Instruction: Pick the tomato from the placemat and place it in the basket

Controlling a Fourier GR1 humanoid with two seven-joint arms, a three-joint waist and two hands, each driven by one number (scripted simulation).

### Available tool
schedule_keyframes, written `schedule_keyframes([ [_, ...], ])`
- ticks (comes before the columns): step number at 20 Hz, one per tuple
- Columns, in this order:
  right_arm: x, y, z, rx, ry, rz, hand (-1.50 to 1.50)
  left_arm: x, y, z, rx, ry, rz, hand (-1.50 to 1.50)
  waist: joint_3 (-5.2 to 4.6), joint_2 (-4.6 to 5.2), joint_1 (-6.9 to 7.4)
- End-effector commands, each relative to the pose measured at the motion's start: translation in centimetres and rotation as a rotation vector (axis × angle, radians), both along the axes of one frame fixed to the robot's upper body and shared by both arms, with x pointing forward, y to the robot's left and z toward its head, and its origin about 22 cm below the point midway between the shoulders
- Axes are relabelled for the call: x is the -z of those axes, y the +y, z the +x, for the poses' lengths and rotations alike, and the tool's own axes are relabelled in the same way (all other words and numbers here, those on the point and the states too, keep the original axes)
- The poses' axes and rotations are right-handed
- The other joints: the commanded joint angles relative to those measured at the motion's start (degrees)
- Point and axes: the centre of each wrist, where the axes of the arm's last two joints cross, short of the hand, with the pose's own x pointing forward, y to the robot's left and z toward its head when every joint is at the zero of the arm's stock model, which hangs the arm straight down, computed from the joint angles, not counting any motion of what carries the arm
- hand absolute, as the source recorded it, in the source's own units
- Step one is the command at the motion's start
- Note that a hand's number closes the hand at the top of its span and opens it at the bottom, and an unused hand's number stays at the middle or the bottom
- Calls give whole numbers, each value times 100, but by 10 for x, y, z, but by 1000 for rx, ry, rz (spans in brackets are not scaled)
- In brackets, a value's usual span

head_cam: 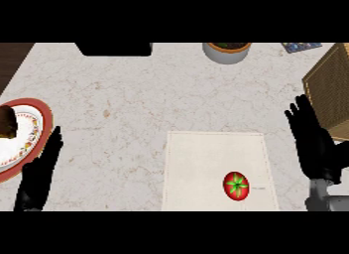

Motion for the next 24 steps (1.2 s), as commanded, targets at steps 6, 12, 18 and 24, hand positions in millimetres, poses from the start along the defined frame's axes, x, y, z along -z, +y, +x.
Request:
schedule_keyframes([
  [6,-71,97,35,-468,-379,15,150,26,-10,-2,-5,261,-210,0,-186,113,13],
  [12,-35,200,-17,-672,-414,-269,-150,21,-13,-14,55,318,-221,0,-186,37,-16],
  [18,-36,183,-2,-501,-283,-754,-150,32,-10,-23,6,331,-239,0,-221,-54,-253],
  [24,-106,156,17,-408,-187,-1169,-150,28,11,-32,-3,340,-217,0,-229,-105,-354],
])
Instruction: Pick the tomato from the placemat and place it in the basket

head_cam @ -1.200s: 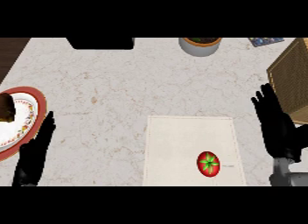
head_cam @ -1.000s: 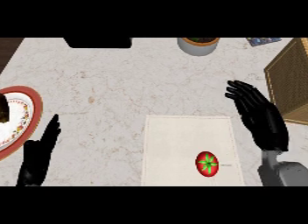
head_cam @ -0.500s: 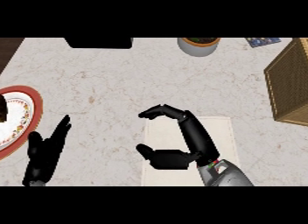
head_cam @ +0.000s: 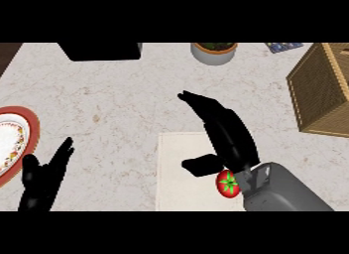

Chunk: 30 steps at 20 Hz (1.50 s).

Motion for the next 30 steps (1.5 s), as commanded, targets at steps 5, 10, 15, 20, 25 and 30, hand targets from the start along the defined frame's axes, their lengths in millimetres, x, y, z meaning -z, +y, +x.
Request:
schedule_keyframes([
  [5,-105,-9,-15,61,-26,-413,-150,22,6,-16,-47,117,-13,0,-65,34,-129],
  [10,-139,-30,-13,-4,180,-563,-150,17,3,-20,-27,102,-32,0,-56,70,-81],
  [15,-149,-38,-16,-15,293,-675,-150,18,9,-23,-30,126,-36,0,-54,86,-38],
  [20,-169,-54,-25,-24,324,-698,-150,13,0,-10,-38,115,-34,0,-45,100,-52],
  [25,-172,-61,-40,-26,361,-652,-150,27,-3,-25,-32,110,-32,0,-39,116,15],
  [30,-146,-51,-55,-36,399,-601,-150,20,-2,-12,-22,111,-35,0,-29,145,57],
])
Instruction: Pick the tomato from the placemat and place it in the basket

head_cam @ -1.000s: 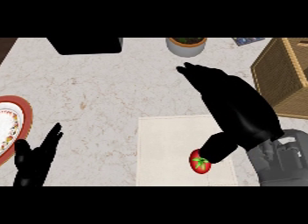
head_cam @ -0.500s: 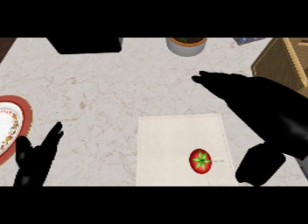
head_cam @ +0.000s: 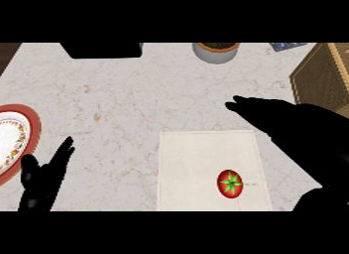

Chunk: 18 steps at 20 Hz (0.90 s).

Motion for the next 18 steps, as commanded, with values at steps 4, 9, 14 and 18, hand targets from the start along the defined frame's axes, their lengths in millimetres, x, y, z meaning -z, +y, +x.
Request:
schedule_keyframes([
  [4,25,10,-9,132,2,-36,-150,15,-1,-1,-4,120,-23,0,-48,80,78],
  [9,55,6,-20,126,36,-66,-150,21,-2,-27,8,123,-33,0,-42,65,109],
  [14,73,11,-6,151,45,-131,-150,17,-16,2,8,99,-36,0,-46,90,91],
  [18,113,28,-16,123,57,-118,-150,7,-9,10,7,120,-48,0,-43,91,114],
])
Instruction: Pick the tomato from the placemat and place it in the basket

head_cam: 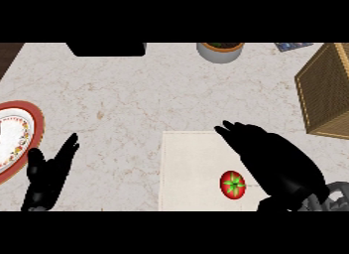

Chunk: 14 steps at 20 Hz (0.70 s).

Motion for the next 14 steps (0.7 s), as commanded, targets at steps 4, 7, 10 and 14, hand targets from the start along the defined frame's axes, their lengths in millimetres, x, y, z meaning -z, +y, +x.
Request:
schedule_keyframes([
  [4,40,4,6,80,18,-43,-150,21,1,-15,-19,103,-19,0,-62,52,43],
  [7,44,-6,-12,69,5,-39,-150,18,7,-17,-8,106,-12,0,-60,41,-1],
  [10,37,-2,-2,95,-15,-40,-150,22,-11,-9,-24,100,-11,0,-63,47,4],
  [14,57,-12,11,95,-14,-46,-150,17,-4,5,-21,107,-8,0,-61,58,-7],
])
